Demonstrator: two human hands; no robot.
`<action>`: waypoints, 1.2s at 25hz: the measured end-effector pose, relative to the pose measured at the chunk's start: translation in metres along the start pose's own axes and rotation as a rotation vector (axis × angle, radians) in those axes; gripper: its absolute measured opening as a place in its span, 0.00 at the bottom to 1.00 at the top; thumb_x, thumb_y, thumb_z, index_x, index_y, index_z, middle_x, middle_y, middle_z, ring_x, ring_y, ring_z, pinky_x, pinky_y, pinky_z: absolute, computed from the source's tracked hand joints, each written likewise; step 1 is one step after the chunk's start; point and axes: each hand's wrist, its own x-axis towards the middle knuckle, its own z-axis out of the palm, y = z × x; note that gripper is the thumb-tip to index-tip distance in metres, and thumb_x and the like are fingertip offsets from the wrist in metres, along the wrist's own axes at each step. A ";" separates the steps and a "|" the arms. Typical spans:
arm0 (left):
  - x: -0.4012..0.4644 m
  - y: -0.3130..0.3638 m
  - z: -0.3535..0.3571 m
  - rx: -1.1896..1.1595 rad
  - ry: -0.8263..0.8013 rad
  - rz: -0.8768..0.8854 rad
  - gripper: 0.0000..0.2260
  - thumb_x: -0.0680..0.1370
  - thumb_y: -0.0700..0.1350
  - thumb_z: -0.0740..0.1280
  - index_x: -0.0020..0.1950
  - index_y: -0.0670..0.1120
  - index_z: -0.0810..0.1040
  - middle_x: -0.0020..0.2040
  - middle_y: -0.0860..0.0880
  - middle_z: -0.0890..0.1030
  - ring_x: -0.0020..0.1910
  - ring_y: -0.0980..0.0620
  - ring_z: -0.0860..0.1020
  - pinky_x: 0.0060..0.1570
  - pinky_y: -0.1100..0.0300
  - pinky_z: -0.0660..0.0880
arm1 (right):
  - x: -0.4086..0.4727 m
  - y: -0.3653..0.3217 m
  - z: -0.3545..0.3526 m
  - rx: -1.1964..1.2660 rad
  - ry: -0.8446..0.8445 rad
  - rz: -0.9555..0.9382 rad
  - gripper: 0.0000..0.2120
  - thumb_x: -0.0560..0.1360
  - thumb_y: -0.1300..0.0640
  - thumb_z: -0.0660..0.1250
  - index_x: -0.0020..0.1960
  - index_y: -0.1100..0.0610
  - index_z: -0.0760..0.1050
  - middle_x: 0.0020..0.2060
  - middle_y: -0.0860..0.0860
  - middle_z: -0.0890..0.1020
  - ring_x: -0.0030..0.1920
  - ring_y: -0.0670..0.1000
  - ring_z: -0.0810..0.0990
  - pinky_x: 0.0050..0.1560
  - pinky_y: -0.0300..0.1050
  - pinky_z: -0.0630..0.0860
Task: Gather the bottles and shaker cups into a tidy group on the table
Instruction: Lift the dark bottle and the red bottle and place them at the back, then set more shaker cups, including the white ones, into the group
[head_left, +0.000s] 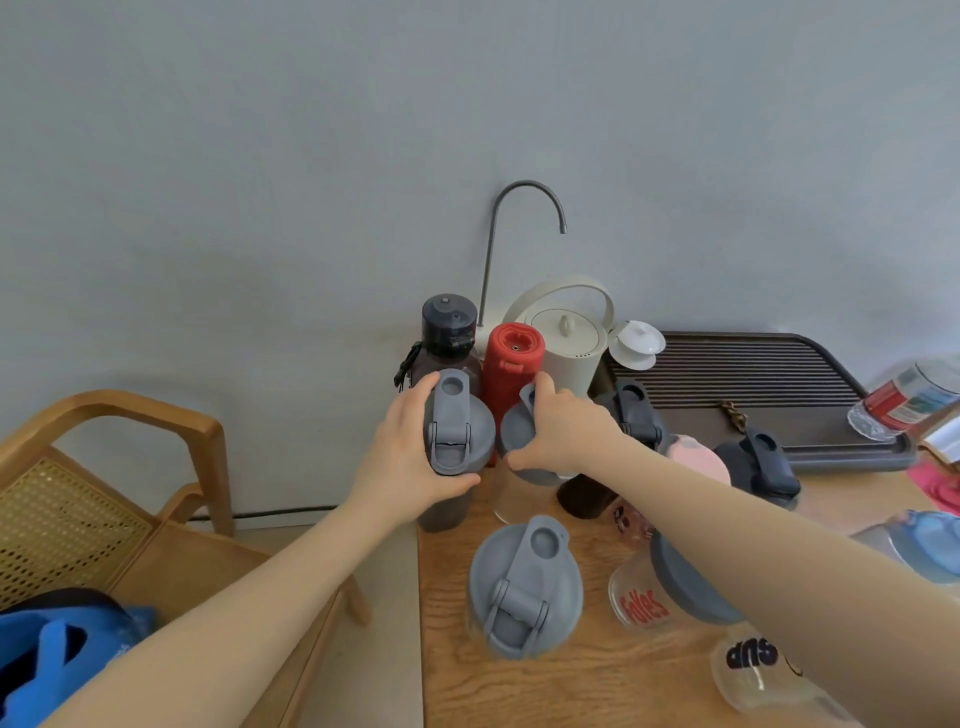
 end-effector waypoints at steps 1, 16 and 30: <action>-0.003 0.000 0.001 0.015 0.021 -0.006 0.48 0.60 0.48 0.79 0.71 0.52 0.54 0.69 0.47 0.63 0.66 0.50 0.64 0.62 0.57 0.64 | -0.003 0.000 0.002 -0.001 -0.004 0.010 0.42 0.64 0.40 0.70 0.67 0.59 0.55 0.57 0.60 0.74 0.56 0.64 0.74 0.48 0.54 0.72; -0.013 0.017 0.007 0.242 0.079 -0.098 0.49 0.63 0.56 0.75 0.74 0.49 0.48 0.74 0.42 0.53 0.72 0.41 0.53 0.69 0.46 0.54 | -0.011 0.109 0.000 0.273 -0.113 0.015 0.56 0.62 0.50 0.77 0.74 0.47 0.39 0.74 0.59 0.52 0.72 0.64 0.59 0.70 0.60 0.62; 0.031 0.092 0.037 0.871 -0.405 0.191 0.42 0.65 0.65 0.68 0.72 0.48 0.55 0.72 0.48 0.62 0.69 0.47 0.63 0.67 0.50 0.59 | 0.016 0.112 0.002 0.115 0.123 -0.112 0.48 0.64 0.46 0.71 0.74 0.46 0.44 0.69 0.60 0.64 0.63 0.66 0.68 0.60 0.58 0.69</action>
